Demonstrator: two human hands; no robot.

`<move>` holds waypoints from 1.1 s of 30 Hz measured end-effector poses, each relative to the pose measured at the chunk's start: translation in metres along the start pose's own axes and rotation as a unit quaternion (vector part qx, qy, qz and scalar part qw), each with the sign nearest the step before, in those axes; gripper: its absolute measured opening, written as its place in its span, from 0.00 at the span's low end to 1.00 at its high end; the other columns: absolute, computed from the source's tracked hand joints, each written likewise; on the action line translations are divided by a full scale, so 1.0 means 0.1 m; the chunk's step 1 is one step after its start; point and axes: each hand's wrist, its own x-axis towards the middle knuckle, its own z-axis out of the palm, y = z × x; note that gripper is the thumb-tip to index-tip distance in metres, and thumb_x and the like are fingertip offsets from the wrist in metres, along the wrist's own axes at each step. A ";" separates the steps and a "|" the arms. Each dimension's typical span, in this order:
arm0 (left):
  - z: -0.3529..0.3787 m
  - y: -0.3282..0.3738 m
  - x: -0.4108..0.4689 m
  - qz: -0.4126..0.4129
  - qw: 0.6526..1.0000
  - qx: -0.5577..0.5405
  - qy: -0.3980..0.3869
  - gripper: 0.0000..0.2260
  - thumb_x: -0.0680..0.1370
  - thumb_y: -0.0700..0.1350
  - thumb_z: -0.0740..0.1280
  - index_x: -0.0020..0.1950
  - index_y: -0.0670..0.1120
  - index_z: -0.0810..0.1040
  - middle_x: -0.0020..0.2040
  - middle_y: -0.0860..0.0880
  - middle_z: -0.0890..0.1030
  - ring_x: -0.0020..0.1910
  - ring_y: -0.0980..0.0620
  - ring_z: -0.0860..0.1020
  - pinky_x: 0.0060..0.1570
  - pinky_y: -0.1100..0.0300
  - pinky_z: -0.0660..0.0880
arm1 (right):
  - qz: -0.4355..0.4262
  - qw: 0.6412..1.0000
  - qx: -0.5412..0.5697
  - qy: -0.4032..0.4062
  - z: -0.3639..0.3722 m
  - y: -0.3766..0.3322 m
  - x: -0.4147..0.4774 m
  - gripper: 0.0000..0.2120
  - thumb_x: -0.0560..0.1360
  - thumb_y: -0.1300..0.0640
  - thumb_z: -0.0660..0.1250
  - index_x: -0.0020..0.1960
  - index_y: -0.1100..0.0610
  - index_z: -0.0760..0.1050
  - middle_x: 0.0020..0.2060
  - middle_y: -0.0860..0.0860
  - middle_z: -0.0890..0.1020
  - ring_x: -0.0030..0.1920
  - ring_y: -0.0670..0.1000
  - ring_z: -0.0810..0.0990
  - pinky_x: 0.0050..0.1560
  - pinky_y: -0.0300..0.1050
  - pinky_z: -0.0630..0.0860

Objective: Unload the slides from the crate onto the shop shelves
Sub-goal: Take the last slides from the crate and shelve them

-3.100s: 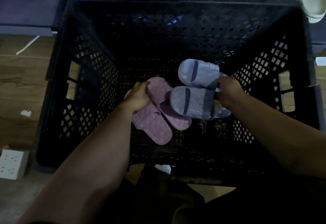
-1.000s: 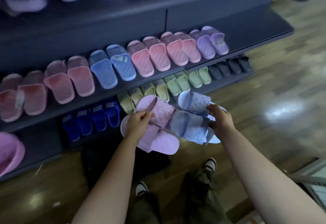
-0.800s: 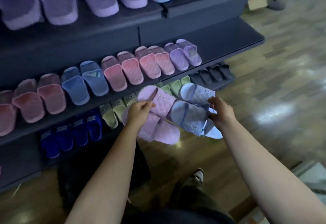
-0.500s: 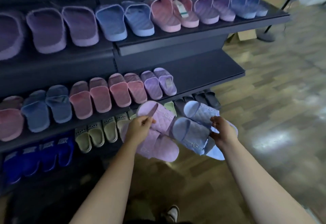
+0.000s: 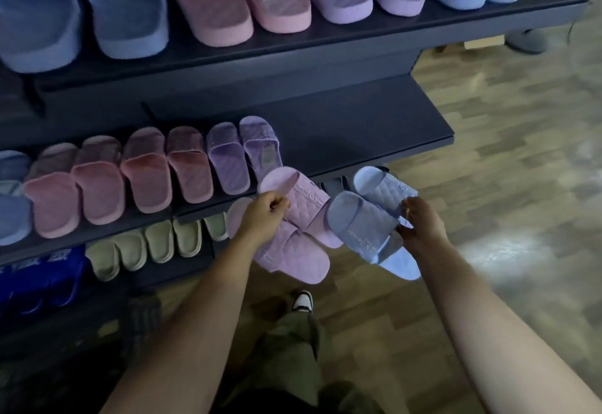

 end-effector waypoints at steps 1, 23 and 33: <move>0.09 0.05 0.14 -0.004 1.000 0.005 -0.002 0.09 0.81 0.47 0.60 0.52 0.45 0.77 0.48 0.48 0.80 0.46 0.51 0.76 0.40 0.61 0.68 | 0.009 1.000 0.012 0.006 0.01 -0.08 0.17 0.07 0.73 0.61 0.62 0.37 0.55 0.70 0.36 0.49 0.74 0.35 0.46 0.75 0.34 0.38 0.71; 0.98 0.74 2.75 0.025 0.981 0.176 0.072 0.17 0.73 0.56 0.71 0.40 0.48 0.65 0.33 0.53 0.68 0.31 0.56 0.66 0.29 0.61 0.61 | -0.009 0.999 0.012 -0.032 0.65 -1.27 3.11 0.03 0.71 0.61 0.61 0.39 0.54 0.70 0.33 0.49 0.73 0.34 0.48 0.74 0.32 0.36 0.74; 1.18 0.60 3.38 0.117 0.923 0.361 0.060 0.14 0.79 0.57 0.59 0.49 0.46 0.69 0.53 0.46 0.76 0.53 0.43 0.73 0.51 0.50 0.65 | -0.043 0.997 -0.021 -0.058 1.10 -1.25 3.36 0.10 0.74 0.61 0.60 0.34 0.55 0.68 0.30 0.49 0.72 0.30 0.48 0.73 0.32 0.38 0.70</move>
